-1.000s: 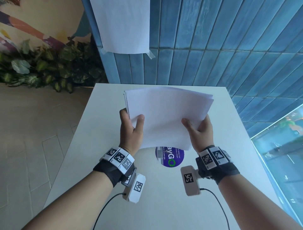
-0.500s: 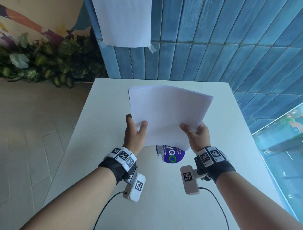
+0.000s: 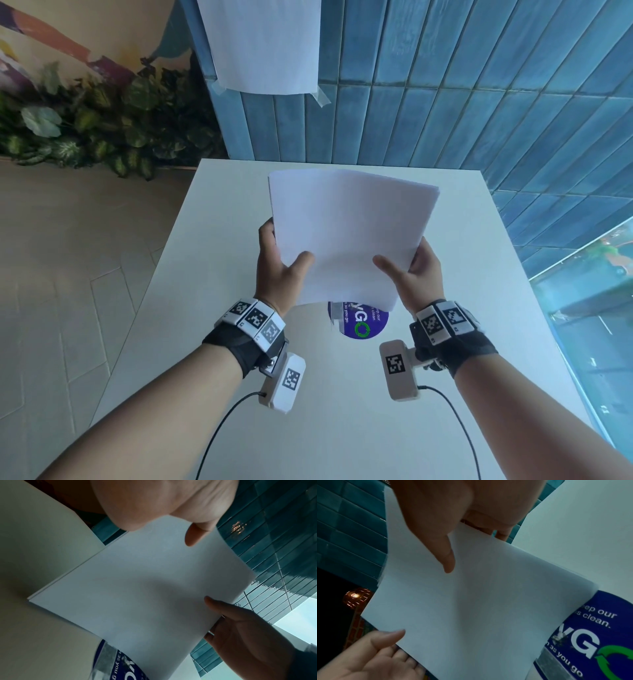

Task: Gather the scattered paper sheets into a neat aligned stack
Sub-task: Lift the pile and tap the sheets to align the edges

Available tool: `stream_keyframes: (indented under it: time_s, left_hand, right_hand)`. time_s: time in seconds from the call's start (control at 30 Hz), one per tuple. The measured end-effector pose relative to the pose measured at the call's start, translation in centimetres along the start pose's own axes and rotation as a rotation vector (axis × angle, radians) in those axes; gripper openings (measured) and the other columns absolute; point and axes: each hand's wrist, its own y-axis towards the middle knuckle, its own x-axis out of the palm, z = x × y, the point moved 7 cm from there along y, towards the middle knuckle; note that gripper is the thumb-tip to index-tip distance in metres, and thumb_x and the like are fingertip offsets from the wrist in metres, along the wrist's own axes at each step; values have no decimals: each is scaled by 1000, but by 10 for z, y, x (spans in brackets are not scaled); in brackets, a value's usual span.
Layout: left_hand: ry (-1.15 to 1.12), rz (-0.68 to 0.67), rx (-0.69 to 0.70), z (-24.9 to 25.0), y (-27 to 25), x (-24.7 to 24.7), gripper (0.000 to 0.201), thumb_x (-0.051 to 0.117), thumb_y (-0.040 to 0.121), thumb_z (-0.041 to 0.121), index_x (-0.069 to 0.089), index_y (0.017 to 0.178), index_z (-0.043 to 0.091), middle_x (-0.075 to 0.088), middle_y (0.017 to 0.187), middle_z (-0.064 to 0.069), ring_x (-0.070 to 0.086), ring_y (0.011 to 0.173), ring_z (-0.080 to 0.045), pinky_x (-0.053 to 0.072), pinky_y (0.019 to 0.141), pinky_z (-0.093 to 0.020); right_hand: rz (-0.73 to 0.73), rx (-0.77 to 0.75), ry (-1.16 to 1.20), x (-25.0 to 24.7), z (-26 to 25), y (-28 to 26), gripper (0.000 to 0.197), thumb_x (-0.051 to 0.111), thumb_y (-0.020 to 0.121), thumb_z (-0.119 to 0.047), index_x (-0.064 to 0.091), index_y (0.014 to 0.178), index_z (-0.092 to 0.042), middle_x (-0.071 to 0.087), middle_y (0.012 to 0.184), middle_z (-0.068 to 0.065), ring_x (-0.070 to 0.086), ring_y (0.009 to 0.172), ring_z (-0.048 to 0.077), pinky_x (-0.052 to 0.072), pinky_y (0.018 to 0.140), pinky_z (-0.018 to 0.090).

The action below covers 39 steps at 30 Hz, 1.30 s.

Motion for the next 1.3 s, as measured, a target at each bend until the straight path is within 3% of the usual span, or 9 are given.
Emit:
stream_keyframes:
  time_s: [0.1, 0.23, 0.37, 0.53, 0.7, 0.8, 0.93, 1.07, 1.3]
  left_hand:
    - [8, 30, -6, -1, -1, 2, 61, 59, 76, 9, 34, 132, 6, 54, 131, -2, 56, 108, -3, 41, 92, -7]
    - [32, 36, -38, -8, 0, -1, 51, 58, 86, 7, 38, 133, 8, 54, 133, -3, 52, 119, -15, 39, 109, -31]
    - [124, -32, -35, -16, -3, 2, 45, 54, 92, 10, 37, 134, 9, 45, 125, 15, 44, 110, 2, 29, 88, 7]
    - [163, -27, -5, -16, -4, 5, 42, 54, 94, 11, 37, 132, 4, 48, 129, 5, 45, 108, 1, 26, 79, 12]
    - [113, 47, -49, -28, 5, -4, 32, 63, 87, 11, 56, 118, 9, 66, 111, 1, 62, 97, -5, 45, 92, -16]
    - [109, 29, -49, -28, 8, -5, 30, 63, 86, 9, 61, 115, 9, 69, 109, -1, 64, 94, 1, 46, 89, -16]
    - [156, -5, -12, -17, 11, -9, 27, 62, 87, 10, 60, 114, 11, 69, 108, 0, 64, 100, -13, 46, 89, -18]
    - [270, -125, 58, 8, 21, -15, 31, 61, 85, 18, 60, 115, 9, 70, 110, -1, 65, 103, -18, 48, 93, -28]
    - [623, -314, 266, 77, 41, -3, 22, 57, 88, 11, 59, 110, 12, 70, 96, -5, 62, 86, -26, 47, 76, -24]
  right_hand:
    - [35, 1, 7, 0, 3, 0, 43, 75, 71, -11, 52, 108, -9, 66, 102, 6, 65, 89, 17, 52, 79, 32]
    - [48, 1, 22, 0, 9, 1, 39, 69, 79, -3, 49, 110, -14, 63, 100, 2, 62, 83, -2, 50, 76, 17]
    - [7, -5, 12, 7, 15, -2, 39, 66, 80, -13, 54, 116, -5, 66, 110, 11, 64, 97, 19, 50, 84, 24]
    - [17, -2, 3, 11, 17, -1, 38, 59, 81, -16, 55, 116, -4, 66, 106, 11, 61, 94, 20, 47, 81, 25]
    - [44, 10, -16, 7, 18, 0, 24, 60, 86, -3, 48, 107, -7, 60, 89, -7, 59, 79, -1, 47, 73, 17]
    - [7, -10, -97, 6, 13, -1, 19, 60, 86, -6, 58, 105, -7, 64, 90, 0, 61, 80, 9, 46, 71, 12]
    - [-55, 0, -219, -1, 5, -1, 12, 68, 82, -12, 65, 93, -9, 69, 85, 2, 65, 80, 21, 48, 72, 29]
    - [-48, 23, -91, -17, -11, -2, 52, 79, 71, -13, 51, 115, -15, 65, 108, -3, 66, 94, 15, 51, 85, 28]
    - [116, -171, -317, -43, -79, 5, 105, 81, 68, -36, 15, 148, -21, 24, 153, -5, 24, 139, 9, 22, 111, 25]
